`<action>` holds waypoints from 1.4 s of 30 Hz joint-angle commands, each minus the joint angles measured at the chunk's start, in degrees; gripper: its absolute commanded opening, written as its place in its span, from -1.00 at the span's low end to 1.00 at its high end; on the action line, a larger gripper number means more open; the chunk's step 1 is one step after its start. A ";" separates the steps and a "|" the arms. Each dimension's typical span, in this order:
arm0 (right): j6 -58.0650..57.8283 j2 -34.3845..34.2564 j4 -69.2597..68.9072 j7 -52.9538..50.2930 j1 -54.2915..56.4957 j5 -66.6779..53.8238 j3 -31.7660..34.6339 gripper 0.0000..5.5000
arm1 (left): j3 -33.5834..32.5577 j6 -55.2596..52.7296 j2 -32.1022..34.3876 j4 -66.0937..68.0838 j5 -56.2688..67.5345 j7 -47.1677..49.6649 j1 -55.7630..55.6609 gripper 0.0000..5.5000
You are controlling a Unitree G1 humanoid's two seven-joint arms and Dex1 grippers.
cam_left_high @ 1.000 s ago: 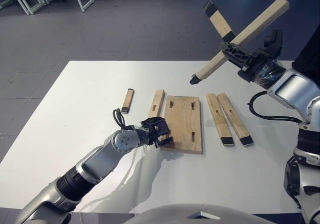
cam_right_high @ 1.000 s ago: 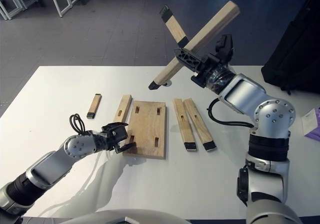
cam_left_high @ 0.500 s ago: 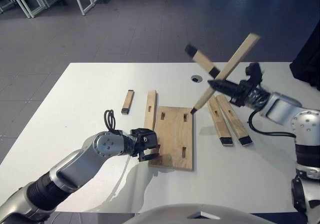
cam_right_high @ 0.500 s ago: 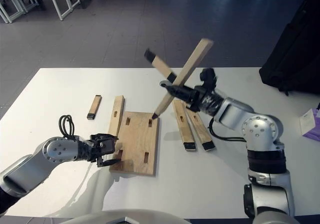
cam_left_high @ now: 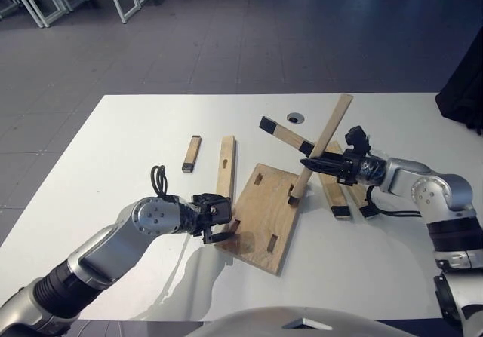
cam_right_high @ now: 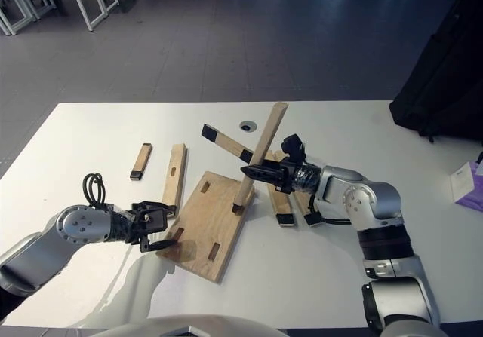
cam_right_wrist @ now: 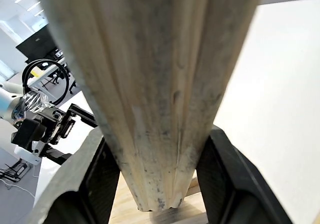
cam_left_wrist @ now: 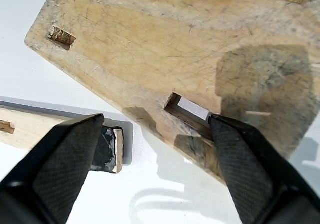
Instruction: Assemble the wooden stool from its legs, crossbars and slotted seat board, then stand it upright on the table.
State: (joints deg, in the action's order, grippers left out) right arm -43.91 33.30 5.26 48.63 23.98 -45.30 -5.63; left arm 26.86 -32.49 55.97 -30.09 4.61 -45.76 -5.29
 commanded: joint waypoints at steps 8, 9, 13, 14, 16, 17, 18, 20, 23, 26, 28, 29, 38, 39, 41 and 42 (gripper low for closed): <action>9.35 -2.25 11.41 3.69 3.16 14.52 -4.78 -0.26 | 2.72 -2.11 -0.19 5.75 -4.51 -1.71 1.90 0.41; 10.13 -1.69 10.27 3.98 2.38 15.68 -5.41 -0.26 | 2.62 -2.10 -0.20 5.71 -4.53 -1.74 1.92 0.41; 9.95 0.64 -0.71 5.67 -4.91 17.09 -8.65 -0.26 | 2.16 -2.72 -0.78 5.06 -4.25 -1.23 2.38 0.41; 10.14 1.31 -2.36 6.18 -6.76 17.81 -9.63 -0.26 | 2.11 -2.84 -0.98 5.03 -4.22 -1.15 2.35 0.41; 11.32 2.71 -3.69 6.49 -10.58 20.77 -12.39 -0.26 | 2.10 -2.90 -1.29 5.17 -4.23 -1.12 2.23 0.41; 11.77 3.15 -3.12 5.88 -12.13 22.98 -14.26 -0.26 | 2.01 -2.98 -1.42 5.17 -4.24 -1.12 2.25 0.41; 11.74 3.30 -2.53 5.11 -13.25 24.57 -15.75 -0.26 | 1.92 -3.05 -1.54 5.17 -4.28 -1.14 2.29 0.41; 9.70 1.13 0.87 0.92 -13.39 25.94 -16.48 -0.26 | 1.72 -3.17 -1.83 5.27 -4.24 -1.29 1.93 0.41; 8.06 -2.21 4.90 -3.37 -9.50 24.81 -13.78 -0.26 | 1.75 -3.38 -2.18 5.30 -4.18 -1.56 1.29 0.41; 7.34 -2.76 4.96 -3.66 -4.96 22.17 -9.75 -0.26 | 1.84 -3.64 -2.68 5.35 -4.50 -1.68 1.05 0.41; 5.52 -1.48 1.42 -2.02 -2.89 19.98 -7.78 -0.26 | 1.66 -3.94 -3.11 5.23 -4.78 -1.52 1.31 0.41; 4.46 -0.84 -0.85 -1.08 -2.47 18.98 -7.15 -0.26 | 1.53 -4.01 -3.28 5.18 -4.88 -1.45 1.50 0.41; -2.88 4.52 -11.30 5.30 0.40 15.30 -4.04 0.15 | 0.34 -5.17 -4.80 4.54 -5.57 -0.53 3.26 0.41; -2.97 5.16 -11.16 5.66 0.43 15.74 -4.16 0.24 | 0.09 -5.12 -4.75 4.52 -5.60 -0.62 3.42 0.41; -1.65 7.02 -11.10 6.37 -0.20 18.02 -5.30 0.35 | -0.73 -5.18 -4.29 4.22 -5.46 -0.93 3.72 0.41; -0.61 7.66 -10.90 6.42 -0.51 19.47 -5.84 0.41 | -1.19 -5.24 -4.00 3.97 -5.30 -1.15 3.85 0.41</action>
State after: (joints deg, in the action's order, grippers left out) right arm -46.00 39.17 -5.56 54.71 23.37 -28.27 -10.49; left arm 23.82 -35.21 51.30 -27.89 -0.28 -45.63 -5.15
